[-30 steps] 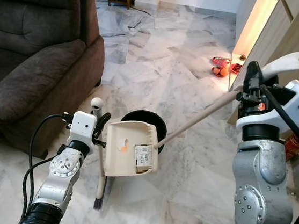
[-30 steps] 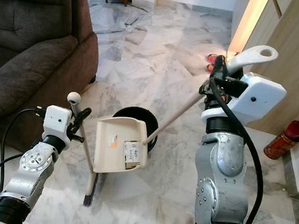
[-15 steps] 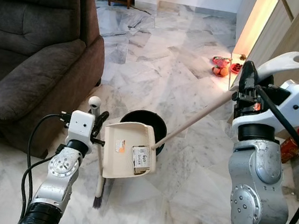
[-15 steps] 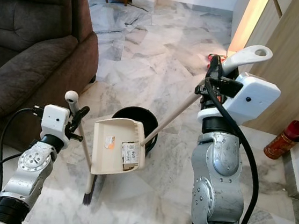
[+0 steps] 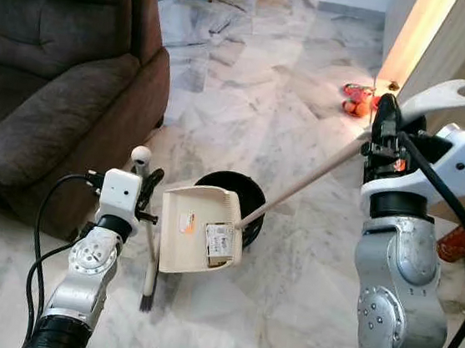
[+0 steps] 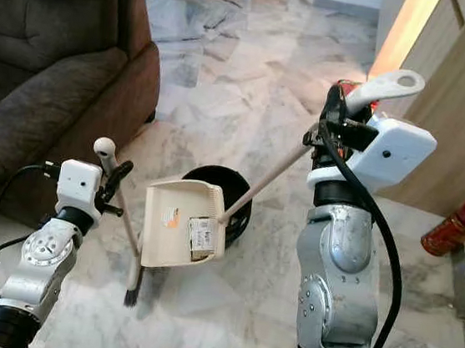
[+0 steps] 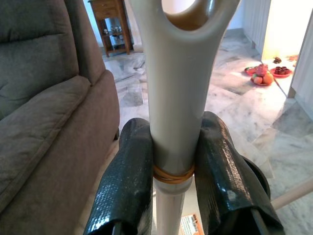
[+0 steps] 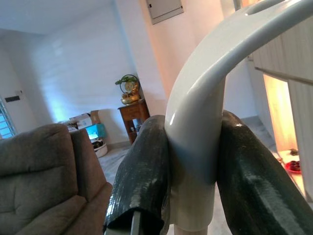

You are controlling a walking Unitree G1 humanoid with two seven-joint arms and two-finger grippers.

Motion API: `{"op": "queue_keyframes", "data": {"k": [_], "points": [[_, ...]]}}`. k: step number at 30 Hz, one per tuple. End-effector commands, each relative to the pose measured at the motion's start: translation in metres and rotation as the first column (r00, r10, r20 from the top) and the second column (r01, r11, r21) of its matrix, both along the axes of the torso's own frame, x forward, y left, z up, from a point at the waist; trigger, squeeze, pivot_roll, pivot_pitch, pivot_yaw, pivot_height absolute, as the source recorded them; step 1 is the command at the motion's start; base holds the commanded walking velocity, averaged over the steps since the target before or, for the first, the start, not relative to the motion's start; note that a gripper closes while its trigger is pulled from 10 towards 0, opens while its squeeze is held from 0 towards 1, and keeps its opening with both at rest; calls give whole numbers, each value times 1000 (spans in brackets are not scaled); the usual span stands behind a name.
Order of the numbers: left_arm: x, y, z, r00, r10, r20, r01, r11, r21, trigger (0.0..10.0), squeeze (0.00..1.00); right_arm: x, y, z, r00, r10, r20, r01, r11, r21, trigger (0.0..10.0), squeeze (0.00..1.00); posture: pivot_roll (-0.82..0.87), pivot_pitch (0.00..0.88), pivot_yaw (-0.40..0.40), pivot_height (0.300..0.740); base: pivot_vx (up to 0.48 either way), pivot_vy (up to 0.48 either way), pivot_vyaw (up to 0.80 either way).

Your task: Sweep floor

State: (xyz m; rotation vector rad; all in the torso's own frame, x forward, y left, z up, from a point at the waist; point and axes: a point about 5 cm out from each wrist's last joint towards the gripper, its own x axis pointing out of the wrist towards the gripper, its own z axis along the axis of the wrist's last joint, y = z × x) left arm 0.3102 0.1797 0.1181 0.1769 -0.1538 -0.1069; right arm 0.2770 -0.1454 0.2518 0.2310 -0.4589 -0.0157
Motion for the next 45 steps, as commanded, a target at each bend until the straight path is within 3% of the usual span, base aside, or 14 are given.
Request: {"op": "queue_keyframes", "data": {"k": [1,45], "points": [[-2,1,10,998,4,61,-5,1000,5,10000,0,-4,1,13,997,6,82,-7,1000,15,10000,0,-6,81,33,740,270,0,0],[-1,1,11,998,12,66,-12,1000,-1,10000,0,-4,3,15,996,17,93,-19,1000,19,10000,0,-6,91,29,740,273,0,0]]}}
